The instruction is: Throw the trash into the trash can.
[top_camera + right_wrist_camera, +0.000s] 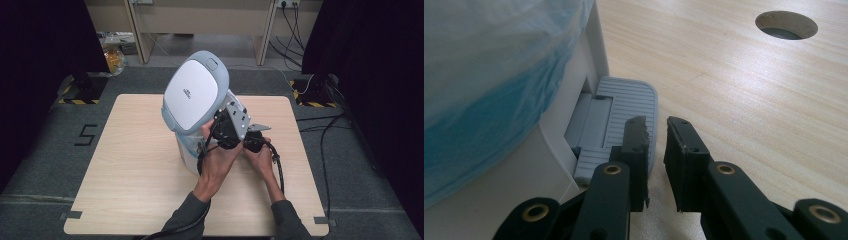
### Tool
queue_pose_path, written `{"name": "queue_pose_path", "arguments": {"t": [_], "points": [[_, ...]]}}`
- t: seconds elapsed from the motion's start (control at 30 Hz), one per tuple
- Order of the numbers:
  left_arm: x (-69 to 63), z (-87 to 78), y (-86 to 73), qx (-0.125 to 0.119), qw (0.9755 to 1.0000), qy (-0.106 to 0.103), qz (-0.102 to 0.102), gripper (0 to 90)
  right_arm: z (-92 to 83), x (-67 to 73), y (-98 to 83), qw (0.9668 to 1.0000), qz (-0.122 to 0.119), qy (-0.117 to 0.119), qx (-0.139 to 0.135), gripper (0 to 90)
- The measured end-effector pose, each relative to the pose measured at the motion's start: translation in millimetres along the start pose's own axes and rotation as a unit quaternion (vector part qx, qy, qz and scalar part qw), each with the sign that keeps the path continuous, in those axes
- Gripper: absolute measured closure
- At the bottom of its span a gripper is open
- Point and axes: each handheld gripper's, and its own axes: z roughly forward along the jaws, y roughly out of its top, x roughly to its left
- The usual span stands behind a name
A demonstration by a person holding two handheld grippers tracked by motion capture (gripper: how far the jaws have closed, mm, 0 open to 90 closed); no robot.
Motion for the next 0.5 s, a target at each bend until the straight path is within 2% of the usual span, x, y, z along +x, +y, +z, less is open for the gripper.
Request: {"name": "queue_pose_path", "arguments": {"t": [0.07,0.17,0.23,0.3,0.37,0.43,0.47,0.5], "points": [[-0.5,-0.8,-0.1,0.001,1.0000,-0.004,-0.004,57.1,-0.1,0.4,0.1,1.0000,-0.001,-0.001,0.001,78.9],[-2.9,-3.1,-0.5,0.004,0.9994,-0.032,-0.015,55.8,-0.1,0.5,0.2,1.0000,0.000,-0.001,0.001,78.9],[-4.2,-5.7,-0.6,0.007,0.9976,-0.063,-0.028,54.3,0.0,0.3,0.2,1.0000,0.000,0.000,0.001,78.9],[-8.1,-9.3,-1.8,0.008,0.9966,-0.079,-0.023,53.3,0.0,0.5,0.2,1.0000,-0.001,-0.001,0.001,78.9],[-10.1,-13.2,-4.0,0.011,0.9932,-0.111,-0.034,52.8,0.0,0.6,0.3,1.0000,0.001,-0.001,0.001,78.9],[-12.0,-16.7,-6.4,0.010,0.9916,-0.124,-0.034,52.2,0.1,0.5,0.2,1.0000,0.001,0.000,0.001,78.9],[-12.7,-18.2,-7.9,0.013,0.9893,-0.140,-0.039,51.7,0.1,0.8,0.3,1.0000,0.001,-0.001,0.001,78.9],[-13.3,-20.0,-9.6,0.016,0.9880,-0.149,-0.036,51.7,0.1,0.9,0.3,1.0000,0.001,-0.002,0.000,78.9]]}}
